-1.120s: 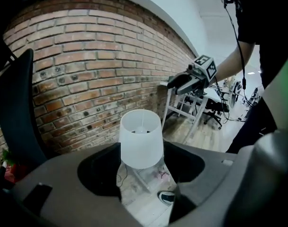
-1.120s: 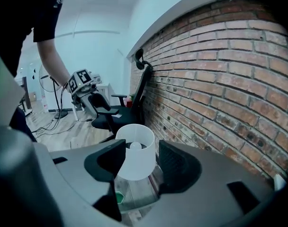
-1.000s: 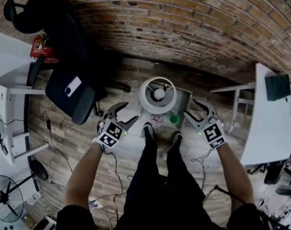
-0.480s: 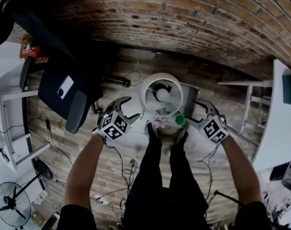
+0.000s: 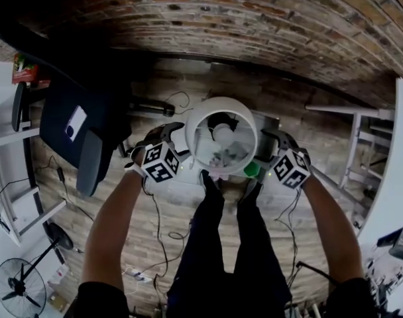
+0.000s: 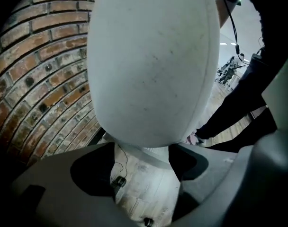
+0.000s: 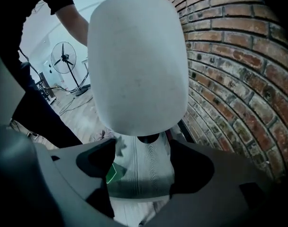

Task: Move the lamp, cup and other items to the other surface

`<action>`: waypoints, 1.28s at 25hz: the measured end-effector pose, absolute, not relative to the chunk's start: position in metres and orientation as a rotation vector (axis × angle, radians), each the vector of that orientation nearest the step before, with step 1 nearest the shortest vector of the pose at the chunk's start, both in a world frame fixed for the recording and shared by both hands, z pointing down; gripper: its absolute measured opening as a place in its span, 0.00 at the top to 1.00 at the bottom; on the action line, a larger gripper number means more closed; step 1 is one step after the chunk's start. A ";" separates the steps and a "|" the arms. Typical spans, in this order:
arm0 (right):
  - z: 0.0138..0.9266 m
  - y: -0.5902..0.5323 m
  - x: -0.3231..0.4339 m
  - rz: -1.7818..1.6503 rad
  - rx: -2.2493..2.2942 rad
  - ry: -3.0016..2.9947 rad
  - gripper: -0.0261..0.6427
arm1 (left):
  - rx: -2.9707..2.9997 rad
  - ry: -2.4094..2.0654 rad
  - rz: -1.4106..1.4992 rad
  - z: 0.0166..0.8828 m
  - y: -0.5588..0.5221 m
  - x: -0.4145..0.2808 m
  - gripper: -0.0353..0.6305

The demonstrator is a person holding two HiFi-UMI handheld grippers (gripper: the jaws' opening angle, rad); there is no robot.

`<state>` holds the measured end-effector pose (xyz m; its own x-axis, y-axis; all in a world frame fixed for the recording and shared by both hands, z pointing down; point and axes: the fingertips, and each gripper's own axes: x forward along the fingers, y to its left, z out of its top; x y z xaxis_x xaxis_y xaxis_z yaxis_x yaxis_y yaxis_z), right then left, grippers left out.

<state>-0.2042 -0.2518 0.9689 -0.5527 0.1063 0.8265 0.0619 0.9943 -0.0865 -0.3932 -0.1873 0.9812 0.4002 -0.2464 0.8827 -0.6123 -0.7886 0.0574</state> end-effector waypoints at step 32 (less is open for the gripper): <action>0.707 -0.219 -0.133 -0.052 -0.126 -2.285 0.37 | 2.469 -0.726 1.328 0.710 -0.166 -0.290 0.43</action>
